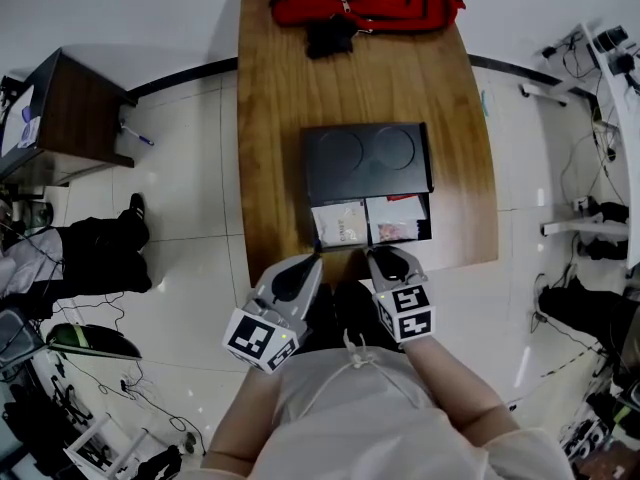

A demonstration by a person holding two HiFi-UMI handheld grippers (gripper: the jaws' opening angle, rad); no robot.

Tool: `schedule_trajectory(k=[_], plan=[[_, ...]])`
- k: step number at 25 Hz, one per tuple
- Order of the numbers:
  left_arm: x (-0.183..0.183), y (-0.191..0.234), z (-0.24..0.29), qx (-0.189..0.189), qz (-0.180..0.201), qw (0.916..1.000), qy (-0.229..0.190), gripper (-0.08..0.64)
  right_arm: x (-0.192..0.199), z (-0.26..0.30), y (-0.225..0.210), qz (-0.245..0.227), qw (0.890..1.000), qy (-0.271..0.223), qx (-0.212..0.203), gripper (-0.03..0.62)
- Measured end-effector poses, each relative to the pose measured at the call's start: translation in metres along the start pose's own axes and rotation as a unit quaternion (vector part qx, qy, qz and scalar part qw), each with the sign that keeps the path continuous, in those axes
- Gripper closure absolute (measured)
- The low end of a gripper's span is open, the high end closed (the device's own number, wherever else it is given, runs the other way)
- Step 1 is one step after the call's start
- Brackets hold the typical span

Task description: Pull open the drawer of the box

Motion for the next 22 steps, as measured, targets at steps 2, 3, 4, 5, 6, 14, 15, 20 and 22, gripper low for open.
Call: schedule_trajectory(k=[2,3,4,5,6,14,15,20,22], plan=[[0.001,-0.003,-0.001,-0.001,-0.002,1.0000,-0.001,0.558,0.007,-0.004,0.003,0.001,1.000,0.003,-0.003,0.517],[0.001,-0.005,-0.001,-0.001,-0.003,1.0000,-0.002,0.558,0.009,-0.006,0.003,0.000,1.000,0.003,-0.004,0.518],[0.000,-0.007,0.000,-0.001,-0.004,1.0000,-0.003,0.558,0.011,-0.008,0.004,0.001,1.000,0.004,-0.005,0.518],[0.000,-0.008,0.001,0.000,-0.004,1.0000,-0.004,0.558,0.013,-0.009,0.004,0.003,1.000,0.004,-0.007,0.517],[0.000,-0.009,0.002,0.001,-0.004,1.0000,-0.003,0.558,0.015,-0.009,0.004,0.005,1.000,0.005,-0.008,0.518],[0.004,-0.014,0.005,-0.003,-0.003,1.0000,0.000,0.558,0.020,-0.015,0.004,0.002,1.000,0.012,-0.014,0.520],[0.005,-0.014,0.006,-0.004,-0.003,1.0000,0.000,0.558,0.020,-0.015,0.004,0.004,1.000,0.015,-0.015,0.520],[0.000,-0.015,0.013,-0.001,0.006,1.0000,-0.002,0.558,0.019,-0.017,0.004,0.020,0.999,0.029,-0.019,0.518],[-0.004,-0.016,0.017,-0.001,0.010,0.9999,-0.004,0.558,0.014,-0.025,0.005,0.019,0.999,0.026,-0.025,0.509]])
Point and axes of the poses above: the fingertips, and each gripper's own axes: z forward along the fingers, y to its left, x out of its underside, the point moved 1 cm from there along -z, backward along the fingers, and after that the axes turned 9 degrees about x, right-handed, at the moved point
